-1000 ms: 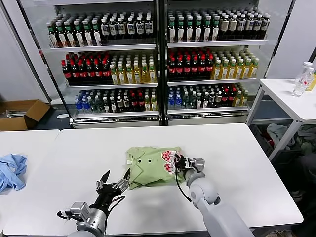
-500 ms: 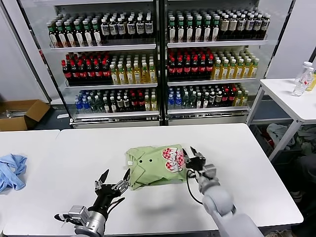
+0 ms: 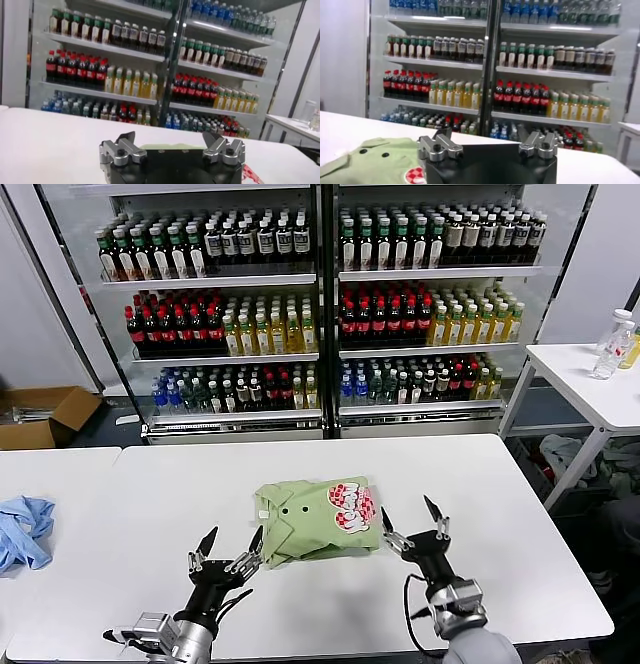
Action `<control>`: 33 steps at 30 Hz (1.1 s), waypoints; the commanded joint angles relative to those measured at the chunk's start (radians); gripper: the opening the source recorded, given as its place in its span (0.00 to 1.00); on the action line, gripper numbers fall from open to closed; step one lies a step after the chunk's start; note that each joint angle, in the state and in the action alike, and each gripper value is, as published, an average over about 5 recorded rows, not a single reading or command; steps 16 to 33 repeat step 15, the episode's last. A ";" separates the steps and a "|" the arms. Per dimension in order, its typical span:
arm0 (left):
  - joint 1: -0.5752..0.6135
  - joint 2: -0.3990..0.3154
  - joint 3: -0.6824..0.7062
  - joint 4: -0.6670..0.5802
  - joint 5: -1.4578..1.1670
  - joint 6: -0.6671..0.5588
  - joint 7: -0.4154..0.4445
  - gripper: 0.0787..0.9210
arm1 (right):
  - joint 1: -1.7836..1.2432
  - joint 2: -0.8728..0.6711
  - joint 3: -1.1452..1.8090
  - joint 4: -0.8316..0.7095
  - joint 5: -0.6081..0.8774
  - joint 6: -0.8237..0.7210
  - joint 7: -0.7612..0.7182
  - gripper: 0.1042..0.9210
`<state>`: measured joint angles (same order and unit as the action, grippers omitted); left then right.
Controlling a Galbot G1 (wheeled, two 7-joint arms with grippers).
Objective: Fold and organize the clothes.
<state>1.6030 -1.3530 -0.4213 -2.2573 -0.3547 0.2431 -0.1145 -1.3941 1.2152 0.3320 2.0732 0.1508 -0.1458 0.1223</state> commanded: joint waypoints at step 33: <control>0.052 -0.019 0.011 -0.045 0.069 -0.039 0.002 0.88 | -0.176 0.029 0.063 0.137 -0.007 0.013 0.020 0.88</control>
